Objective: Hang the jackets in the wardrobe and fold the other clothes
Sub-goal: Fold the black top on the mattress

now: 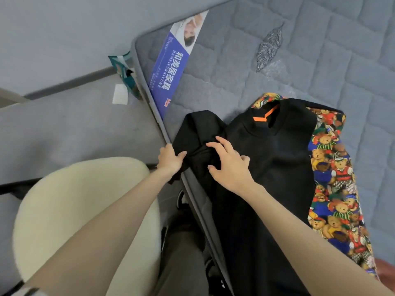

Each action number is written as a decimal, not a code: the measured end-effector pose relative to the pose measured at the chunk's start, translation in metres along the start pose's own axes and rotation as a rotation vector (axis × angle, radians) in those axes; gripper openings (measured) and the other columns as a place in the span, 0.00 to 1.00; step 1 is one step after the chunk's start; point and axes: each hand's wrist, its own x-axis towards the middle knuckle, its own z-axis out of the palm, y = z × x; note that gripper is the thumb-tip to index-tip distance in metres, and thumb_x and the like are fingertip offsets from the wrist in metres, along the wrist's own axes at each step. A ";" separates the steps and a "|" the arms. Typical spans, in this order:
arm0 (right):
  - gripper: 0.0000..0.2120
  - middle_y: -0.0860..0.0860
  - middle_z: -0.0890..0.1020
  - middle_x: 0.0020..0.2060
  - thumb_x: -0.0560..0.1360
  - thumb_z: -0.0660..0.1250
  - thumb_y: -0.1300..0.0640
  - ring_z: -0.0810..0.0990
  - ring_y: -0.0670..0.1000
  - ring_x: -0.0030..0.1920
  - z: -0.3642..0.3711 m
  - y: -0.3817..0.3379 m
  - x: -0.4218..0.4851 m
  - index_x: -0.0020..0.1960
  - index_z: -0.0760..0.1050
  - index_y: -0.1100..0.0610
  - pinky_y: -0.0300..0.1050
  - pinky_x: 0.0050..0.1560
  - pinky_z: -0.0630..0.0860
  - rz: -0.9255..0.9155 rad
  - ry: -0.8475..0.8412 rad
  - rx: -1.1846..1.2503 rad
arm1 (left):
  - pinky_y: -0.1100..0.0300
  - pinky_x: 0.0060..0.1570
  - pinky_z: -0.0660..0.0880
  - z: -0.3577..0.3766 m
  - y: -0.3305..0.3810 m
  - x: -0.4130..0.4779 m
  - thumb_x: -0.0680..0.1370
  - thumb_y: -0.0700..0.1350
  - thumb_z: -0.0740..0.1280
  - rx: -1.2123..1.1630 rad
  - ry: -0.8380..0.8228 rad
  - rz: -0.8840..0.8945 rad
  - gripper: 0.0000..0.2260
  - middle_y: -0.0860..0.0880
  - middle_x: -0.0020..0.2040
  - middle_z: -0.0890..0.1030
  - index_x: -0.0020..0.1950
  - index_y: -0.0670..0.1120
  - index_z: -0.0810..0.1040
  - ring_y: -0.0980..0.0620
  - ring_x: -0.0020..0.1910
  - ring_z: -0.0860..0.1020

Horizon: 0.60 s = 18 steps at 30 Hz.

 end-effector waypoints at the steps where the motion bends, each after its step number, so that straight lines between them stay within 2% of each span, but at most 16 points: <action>1: 0.28 0.43 0.53 0.76 0.74 0.66 0.51 0.72 0.52 0.61 0.003 0.001 0.000 0.72 0.61 0.43 0.54 0.62 0.62 0.015 -0.018 -0.028 | 0.50 0.58 0.69 -0.001 -0.002 -0.002 0.80 0.47 0.65 -0.015 -0.021 0.020 0.18 0.37 0.63 0.71 0.63 0.37 0.68 0.39 0.62 0.71; 5: 0.31 0.43 0.50 0.77 0.74 0.66 0.52 0.69 0.55 0.65 0.006 0.000 -0.011 0.74 0.58 0.43 0.59 0.67 0.60 0.044 -0.069 -0.020 | 0.56 0.52 0.68 -0.021 -0.018 -0.032 0.79 0.47 0.64 -0.040 0.056 0.129 0.13 0.41 0.57 0.75 0.58 0.39 0.73 0.43 0.57 0.73; 7: 0.33 0.43 0.49 0.77 0.74 0.67 0.51 0.68 0.56 0.67 0.004 -0.002 -0.018 0.74 0.56 0.41 0.61 0.69 0.57 0.027 -0.082 -0.022 | 0.59 0.45 0.68 -0.040 -0.031 -0.052 0.77 0.46 0.66 -0.116 0.119 0.129 0.10 0.45 0.52 0.80 0.55 0.42 0.77 0.46 0.51 0.77; 10: 0.35 0.44 0.49 0.77 0.72 0.68 0.48 0.64 0.56 0.69 0.001 -0.008 -0.033 0.74 0.54 0.39 0.64 0.70 0.52 -0.019 -0.090 -0.064 | 0.58 0.38 0.66 -0.070 -0.056 -0.086 0.74 0.40 0.67 -0.082 0.260 0.127 0.02 0.46 0.41 0.80 0.47 0.44 0.77 0.47 0.42 0.76; 13: 0.36 0.44 0.49 0.77 0.72 0.68 0.48 0.60 0.57 0.71 0.004 -0.018 -0.052 0.75 0.53 0.39 0.64 0.71 0.53 -0.067 -0.109 -0.076 | 0.56 0.32 0.62 -0.094 -0.085 -0.127 0.72 0.32 0.65 -0.005 0.377 0.133 0.07 0.47 0.34 0.75 0.40 0.44 0.72 0.45 0.36 0.72; 15: 0.37 0.45 0.49 0.77 0.73 0.68 0.50 0.60 0.58 0.71 0.007 -0.026 -0.066 0.75 0.52 0.40 0.63 0.70 0.54 -0.093 -0.120 -0.074 | 0.55 0.33 0.65 -0.106 -0.104 -0.157 0.69 0.27 0.61 0.008 0.464 0.158 0.13 0.46 0.36 0.78 0.42 0.44 0.76 0.42 0.37 0.74; 17: 0.38 0.46 0.50 0.77 0.73 0.69 0.51 0.63 0.57 0.71 0.010 -0.037 -0.080 0.76 0.52 0.41 0.62 0.69 0.57 -0.122 -0.126 -0.071 | 0.53 0.38 0.72 -0.116 -0.125 -0.186 0.66 0.24 0.58 0.089 0.573 0.190 0.21 0.46 0.44 0.83 0.50 0.43 0.80 0.40 0.44 0.76; 18: 0.38 0.46 0.50 0.77 0.73 0.70 0.51 0.66 0.56 0.70 0.010 -0.040 -0.083 0.76 0.53 0.41 0.62 0.69 0.59 -0.125 -0.132 -0.052 | 0.51 0.41 0.73 -0.119 -0.134 -0.193 0.65 0.24 0.57 0.147 0.615 0.208 0.22 0.46 0.48 0.83 0.50 0.42 0.79 0.40 0.47 0.76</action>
